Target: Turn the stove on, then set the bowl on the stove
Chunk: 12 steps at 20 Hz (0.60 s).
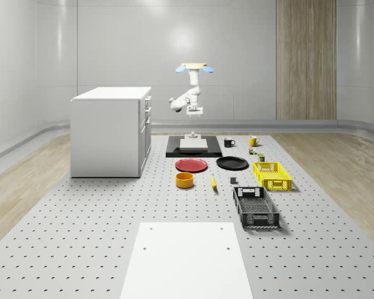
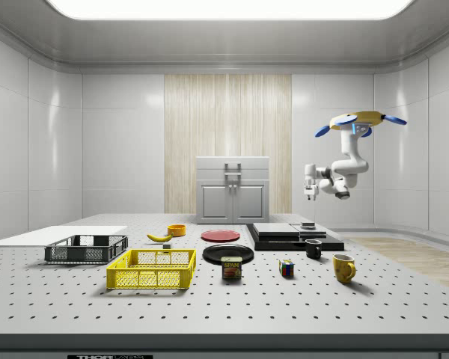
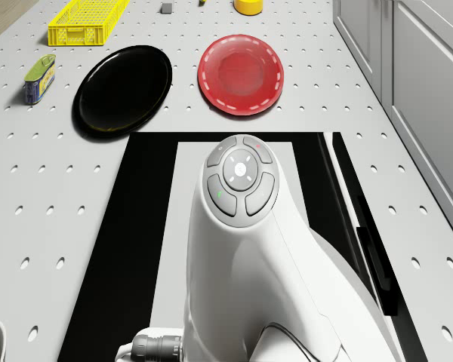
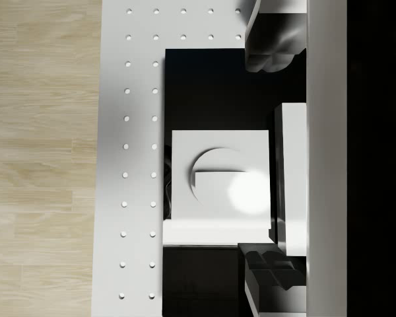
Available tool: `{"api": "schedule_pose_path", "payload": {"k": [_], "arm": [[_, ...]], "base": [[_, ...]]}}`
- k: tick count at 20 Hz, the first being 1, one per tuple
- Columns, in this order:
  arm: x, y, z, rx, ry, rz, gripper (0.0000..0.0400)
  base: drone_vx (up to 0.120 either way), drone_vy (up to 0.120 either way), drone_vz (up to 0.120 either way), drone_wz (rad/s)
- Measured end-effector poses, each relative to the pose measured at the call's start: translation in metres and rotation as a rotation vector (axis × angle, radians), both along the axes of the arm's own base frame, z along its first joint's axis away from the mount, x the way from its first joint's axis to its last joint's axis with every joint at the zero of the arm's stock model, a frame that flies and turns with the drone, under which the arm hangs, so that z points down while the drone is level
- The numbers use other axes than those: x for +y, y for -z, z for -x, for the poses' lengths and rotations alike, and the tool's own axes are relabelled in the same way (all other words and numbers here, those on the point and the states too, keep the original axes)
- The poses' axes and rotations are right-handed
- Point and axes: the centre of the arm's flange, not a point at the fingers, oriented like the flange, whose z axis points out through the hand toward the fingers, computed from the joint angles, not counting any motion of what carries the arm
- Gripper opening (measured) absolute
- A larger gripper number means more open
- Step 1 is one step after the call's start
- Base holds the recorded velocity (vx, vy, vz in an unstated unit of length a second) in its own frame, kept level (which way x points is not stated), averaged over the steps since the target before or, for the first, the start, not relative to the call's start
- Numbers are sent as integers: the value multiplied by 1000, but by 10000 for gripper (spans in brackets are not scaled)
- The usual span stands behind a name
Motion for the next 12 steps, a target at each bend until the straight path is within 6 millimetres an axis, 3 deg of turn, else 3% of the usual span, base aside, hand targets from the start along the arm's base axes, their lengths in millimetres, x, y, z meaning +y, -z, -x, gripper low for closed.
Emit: {"api": "schedule_pose_path", "payload": {"k": [2,12], "arm": [[-1,0,0,0,0,12,400],[-3,0,0,1,1,34,400]], "base": [[120,0,-120,0],[0,0,-120,0]]}}
